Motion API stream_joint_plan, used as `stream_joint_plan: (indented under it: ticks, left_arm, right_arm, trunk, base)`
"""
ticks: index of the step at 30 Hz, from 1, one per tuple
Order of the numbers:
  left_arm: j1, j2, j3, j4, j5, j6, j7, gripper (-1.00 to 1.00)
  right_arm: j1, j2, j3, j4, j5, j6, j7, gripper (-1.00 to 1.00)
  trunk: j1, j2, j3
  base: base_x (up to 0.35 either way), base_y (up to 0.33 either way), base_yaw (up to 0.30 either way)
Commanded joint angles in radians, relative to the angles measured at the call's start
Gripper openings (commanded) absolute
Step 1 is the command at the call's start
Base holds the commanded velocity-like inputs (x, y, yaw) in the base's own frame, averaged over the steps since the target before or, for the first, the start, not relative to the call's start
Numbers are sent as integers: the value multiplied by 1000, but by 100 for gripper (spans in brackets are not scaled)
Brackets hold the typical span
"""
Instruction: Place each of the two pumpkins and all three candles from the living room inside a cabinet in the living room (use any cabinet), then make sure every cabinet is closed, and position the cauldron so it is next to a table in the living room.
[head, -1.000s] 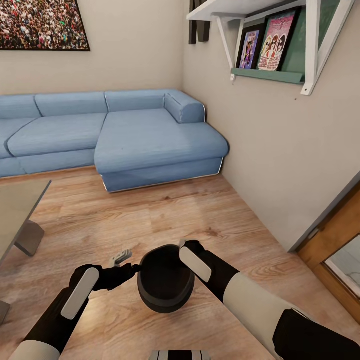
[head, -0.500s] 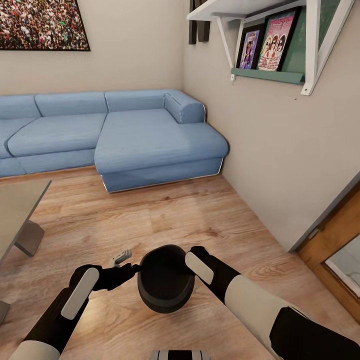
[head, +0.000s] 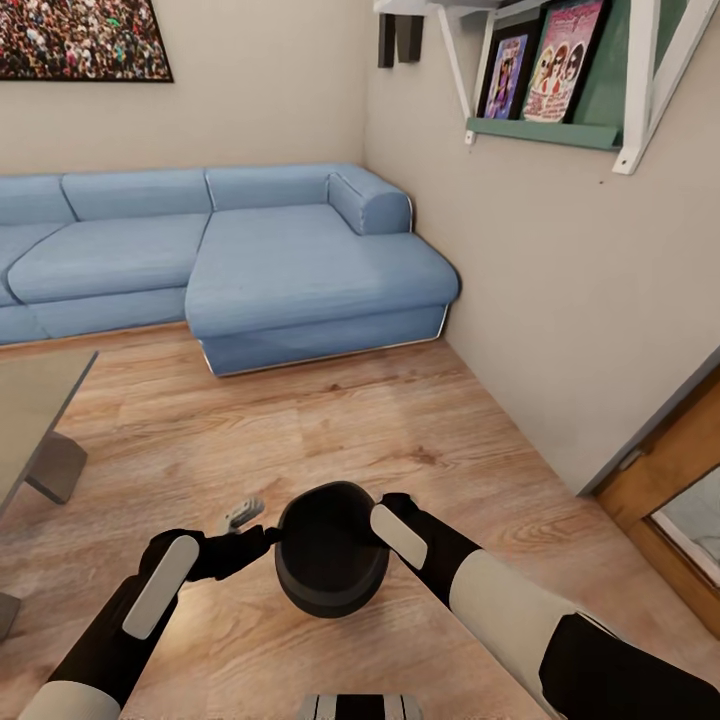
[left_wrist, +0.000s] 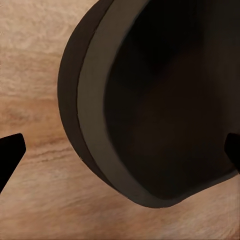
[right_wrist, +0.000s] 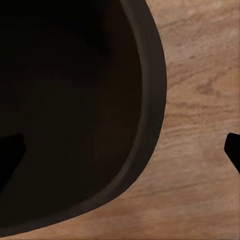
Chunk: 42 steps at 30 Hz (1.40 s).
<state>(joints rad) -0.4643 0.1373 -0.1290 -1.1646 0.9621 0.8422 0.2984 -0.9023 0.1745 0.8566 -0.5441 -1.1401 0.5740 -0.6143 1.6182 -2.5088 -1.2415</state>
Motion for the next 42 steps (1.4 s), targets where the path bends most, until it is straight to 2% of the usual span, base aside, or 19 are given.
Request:
stream_joint_plan:
  ticks: [1,7,12,17,27,42]
  left_arm:
    - [0,1,-3,-1,11,-3,10,100]
    - [0,-2,-9,-1,12,-21,10,100]
    - [0,-9,-60,-1,12,-73,11,100]
    - [0,-11,-74,-2,12,-86,10,100]
    - [0,-10,-75,-3,11,-87,10,100]
    - [0,-10,-75,-3,10,-87,10,100]
  right_arm:
    - [-1,0,4,0,-6,0,-7,100]
    - [-1,0,4,0,-5,-2,-7,100]
    - [-1,0,4,0,-5,-11,-6,100]
    - [-1,0,4,1,-4,-15,0,100]
    - [-1,0,7,37,-4,-16,1,100]
    - [-1,0,10,41,-4,-23,1,100]
  trunk:
    - [0,-1,-5]
    - [3,-2,-28]
    - [5,-3,-47]
    - [5,-3,-47]
    - [5,-3,-47]
    - [5,-3,-47]
  base:
    - [0,0,0]
    - [0,0,0]
    - [0,0,0]
    - [0,0,0]
    - [6,2,0]
    - [123,54,0]
